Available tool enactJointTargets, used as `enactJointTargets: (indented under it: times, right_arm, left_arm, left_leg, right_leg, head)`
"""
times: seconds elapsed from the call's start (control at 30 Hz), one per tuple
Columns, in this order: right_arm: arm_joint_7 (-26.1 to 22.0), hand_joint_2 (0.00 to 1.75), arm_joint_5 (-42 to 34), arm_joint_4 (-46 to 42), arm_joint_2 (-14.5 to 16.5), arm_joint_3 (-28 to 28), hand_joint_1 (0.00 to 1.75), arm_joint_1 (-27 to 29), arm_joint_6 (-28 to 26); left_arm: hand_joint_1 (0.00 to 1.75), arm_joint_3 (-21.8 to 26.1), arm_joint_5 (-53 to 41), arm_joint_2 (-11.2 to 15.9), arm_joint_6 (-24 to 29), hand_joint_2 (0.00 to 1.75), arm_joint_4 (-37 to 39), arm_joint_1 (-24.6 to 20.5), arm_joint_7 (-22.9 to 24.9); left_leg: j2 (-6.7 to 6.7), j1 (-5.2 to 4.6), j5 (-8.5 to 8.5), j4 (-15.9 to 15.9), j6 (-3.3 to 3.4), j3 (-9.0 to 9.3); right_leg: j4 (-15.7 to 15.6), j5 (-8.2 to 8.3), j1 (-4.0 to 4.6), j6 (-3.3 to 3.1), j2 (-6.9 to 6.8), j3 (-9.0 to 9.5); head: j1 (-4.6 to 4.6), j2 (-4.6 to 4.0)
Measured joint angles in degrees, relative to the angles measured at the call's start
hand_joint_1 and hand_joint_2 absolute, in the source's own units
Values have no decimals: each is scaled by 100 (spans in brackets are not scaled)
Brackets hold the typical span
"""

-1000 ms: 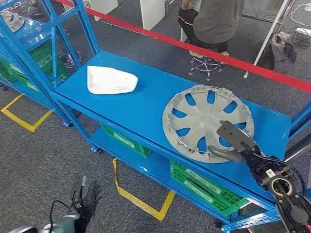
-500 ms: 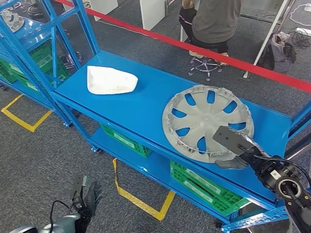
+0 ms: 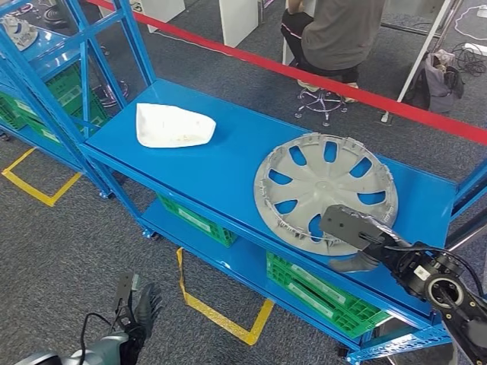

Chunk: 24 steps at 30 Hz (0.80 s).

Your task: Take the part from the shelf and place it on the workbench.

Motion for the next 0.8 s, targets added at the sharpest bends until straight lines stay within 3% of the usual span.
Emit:
enactJointTargets:
  times: [0.3, 0.8]
  right_arm:
    - [-427, 175, -111, 266, 99, 311, 0, -175, -78]
    - [-1006, 175, 159, 1192, 537, 641, 0, -362, -78]
  left_arm:
    - [0, 2, -68, -44, 43, 0, -1, -36, 41]
    - [0, 2, -164, -107, 45, 0, -2, -88, 119]
  left_leg:
    - [-2, 0, 0, 0, 0, -3]
    - [-2, 0, 0, 0, 0, -4]
  right_leg:
    - [0, 0, 0, 0, -4, 1]
    - [0, 0, 0, 0, -4, 0]
  head:
    - [-1, 0]
    - [0, 0]
